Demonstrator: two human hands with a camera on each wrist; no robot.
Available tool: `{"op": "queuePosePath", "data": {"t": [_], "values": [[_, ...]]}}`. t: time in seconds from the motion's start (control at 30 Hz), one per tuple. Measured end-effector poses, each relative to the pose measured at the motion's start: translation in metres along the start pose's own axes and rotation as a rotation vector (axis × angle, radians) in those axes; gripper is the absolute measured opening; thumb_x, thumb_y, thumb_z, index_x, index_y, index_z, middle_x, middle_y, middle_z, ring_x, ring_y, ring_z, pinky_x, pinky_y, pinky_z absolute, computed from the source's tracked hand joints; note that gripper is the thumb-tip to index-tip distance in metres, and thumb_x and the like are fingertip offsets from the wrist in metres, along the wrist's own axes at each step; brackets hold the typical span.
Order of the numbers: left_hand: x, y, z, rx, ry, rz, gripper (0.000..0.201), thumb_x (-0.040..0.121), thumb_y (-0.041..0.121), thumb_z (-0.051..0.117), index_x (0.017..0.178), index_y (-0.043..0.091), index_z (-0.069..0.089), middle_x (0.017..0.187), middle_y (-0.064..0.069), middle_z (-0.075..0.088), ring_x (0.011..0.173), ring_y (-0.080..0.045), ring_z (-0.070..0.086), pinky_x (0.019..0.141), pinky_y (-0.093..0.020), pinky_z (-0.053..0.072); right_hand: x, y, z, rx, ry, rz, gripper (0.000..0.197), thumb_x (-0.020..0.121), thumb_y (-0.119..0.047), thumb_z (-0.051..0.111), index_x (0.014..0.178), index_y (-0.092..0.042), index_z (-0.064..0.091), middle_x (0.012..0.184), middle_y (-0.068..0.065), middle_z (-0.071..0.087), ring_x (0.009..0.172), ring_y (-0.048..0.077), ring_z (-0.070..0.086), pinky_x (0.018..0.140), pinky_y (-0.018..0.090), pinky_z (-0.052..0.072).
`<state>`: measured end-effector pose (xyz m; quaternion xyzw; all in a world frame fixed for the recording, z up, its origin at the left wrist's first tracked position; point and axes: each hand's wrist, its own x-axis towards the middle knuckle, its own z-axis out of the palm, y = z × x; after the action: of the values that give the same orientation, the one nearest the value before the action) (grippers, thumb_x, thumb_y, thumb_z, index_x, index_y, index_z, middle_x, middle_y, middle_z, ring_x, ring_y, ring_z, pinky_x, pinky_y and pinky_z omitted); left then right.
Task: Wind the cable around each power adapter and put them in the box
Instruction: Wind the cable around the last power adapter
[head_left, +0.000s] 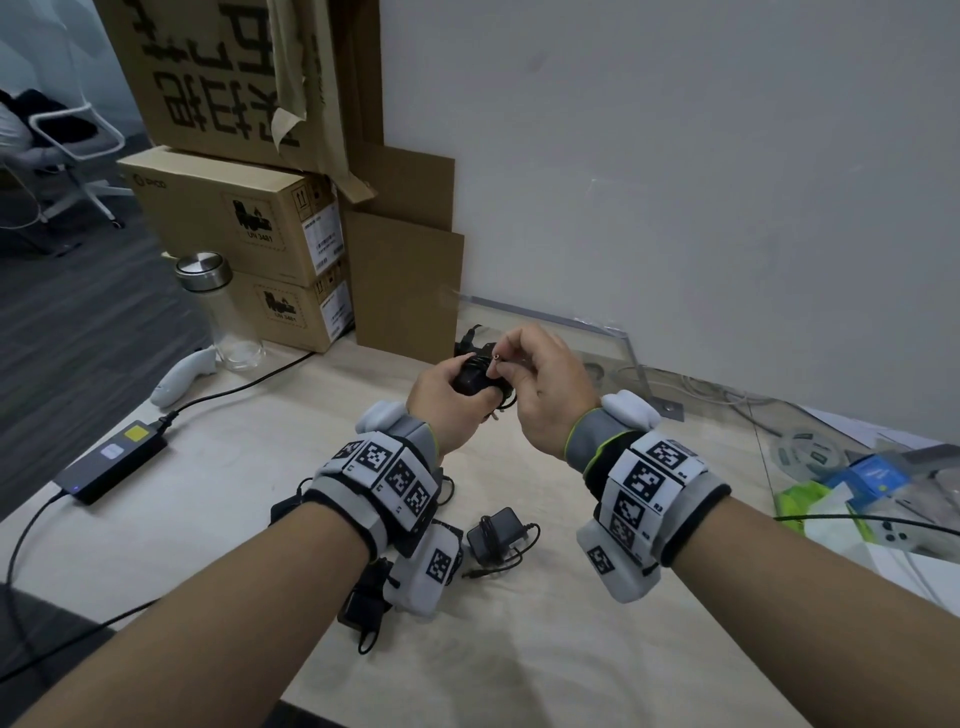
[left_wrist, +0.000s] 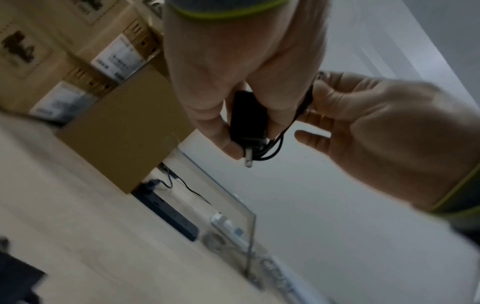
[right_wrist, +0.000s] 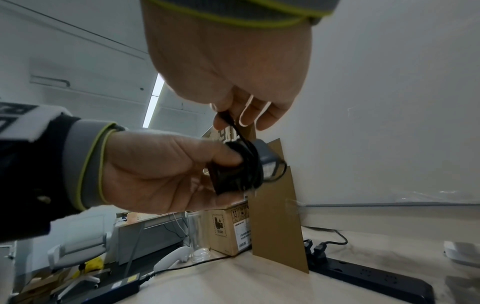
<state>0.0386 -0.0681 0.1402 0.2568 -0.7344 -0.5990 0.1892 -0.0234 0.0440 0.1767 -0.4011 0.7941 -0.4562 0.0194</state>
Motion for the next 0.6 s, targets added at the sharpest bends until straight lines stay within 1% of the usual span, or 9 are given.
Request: {"op": "queuePosePath", "data": {"t": [0.03,0.1,0.17,0.2,0.27,0.3,0.43,0.53,0.6], "values": [[0.001,-0.002,-0.001,0.074,0.008,0.014,0.023,0.073,0.025,0.071,0.096,0.026,0.071,0.080,-0.002,0.070,0.077,-0.026,0.069,0.075,-0.044,0.059,0.000,0.000,0.001,0.000,-0.008,0.010,0.021,0.089,-0.005,0.053,0.087,-0.026,0.053,0.095,0.006,0.063,0.088,0.010,0.048,0.072,0.007,0.035],[0.002,-0.005,-0.002,0.170,0.022,0.023,0.018,0.076,0.025,0.070,0.095,0.025,0.069,0.078,0.002,0.069,0.076,-0.022,0.069,0.074,-0.039,0.058,-0.003,-0.002,0.004,-0.003,-0.022,0.024,0.020,0.089,-0.004,0.054,0.087,-0.024,0.054,0.096,0.008,0.061,0.085,0.005,0.048,0.071,0.005,0.035],[0.005,-0.007,-0.002,0.217,0.033,0.024,0.011,0.078,0.024,0.069,0.090,0.024,0.067,0.076,0.003,0.067,0.076,-0.022,0.068,0.069,-0.034,0.057,-0.004,-0.002,0.006,0.001,-0.009,0.013,0.016,0.089,-0.003,0.054,0.088,-0.019,0.056,0.095,0.009,0.062,0.088,0.009,0.051,0.073,0.008,0.038],[0.005,-0.008,-0.002,0.216,0.032,0.018,0.010,0.079,0.023,0.069,0.088,0.024,0.067,0.075,0.003,0.067,0.076,-0.022,0.069,0.068,-0.033,0.057,-0.004,-0.001,0.007,0.016,-0.002,0.005,0.014,0.089,-0.004,0.054,0.088,-0.018,0.056,0.093,0.008,0.063,0.091,0.014,0.053,0.078,0.015,0.042],[0.008,-0.009,-0.003,0.104,0.021,-0.025,0.010,0.078,0.021,0.070,0.087,0.022,0.068,0.076,0.000,0.068,0.077,-0.025,0.070,0.072,-0.038,0.060,-0.002,-0.001,0.008,0.039,0.000,-0.025,0.011,0.087,-0.007,0.054,0.090,-0.018,0.057,0.091,0.004,0.066,0.093,0.021,0.058,0.082,0.033,0.048],[0.008,-0.011,-0.004,0.019,0.020,-0.062,0.010,0.079,0.017,0.071,0.089,0.020,0.068,0.079,-0.003,0.069,0.079,-0.025,0.070,0.074,-0.040,0.060,-0.002,-0.001,0.007,0.039,-0.005,-0.038,0.012,0.087,-0.007,0.054,0.091,-0.018,0.058,0.091,0.001,0.067,0.093,0.021,0.059,0.082,0.037,0.049],[0.007,-0.024,-0.007,-0.229,0.055,-0.204,0.018,0.083,0.006,0.069,0.100,0.010,0.066,0.096,-0.012,0.068,0.087,-0.024,0.068,0.075,-0.033,0.060,-0.007,0.009,0.006,0.006,0.012,-0.019,0.022,0.088,-0.011,0.061,0.109,-0.019,0.062,0.101,-0.009,0.063,0.097,0.010,0.058,0.086,0.031,0.050],[0.000,-0.038,-0.006,-0.376,0.030,-0.304,0.020,0.086,0.003,0.066,0.105,0.006,0.063,0.105,-0.018,0.066,0.093,-0.028,0.065,0.081,-0.038,0.058,-0.015,0.028,0.009,-0.026,0.034,0.094,0.029,0.088,-0.020,0.061,0.117,-0.022,0.058,0.112,-0.008,0.060,0.099,0.009,0.057,0.085,0.033,0.050],[-0.007,-0.045,-0.004,-0.464,-0.027,-0.332,0.021,0.088,-0.002,0.062,0.107,0.007,0.062,0.105,-0.018,0.064,0.092,-0.028,0.063,0.085,-0.040,0.057,-0.022,0.041,0.012,-0.046,0.053,0.192,0.031,0.089,-0.023,0.060,0.119,-0.024,0.055,0.116,-0.007,0.058,0.097,0.010,0.057,0.086,0.033,0.050]]}}
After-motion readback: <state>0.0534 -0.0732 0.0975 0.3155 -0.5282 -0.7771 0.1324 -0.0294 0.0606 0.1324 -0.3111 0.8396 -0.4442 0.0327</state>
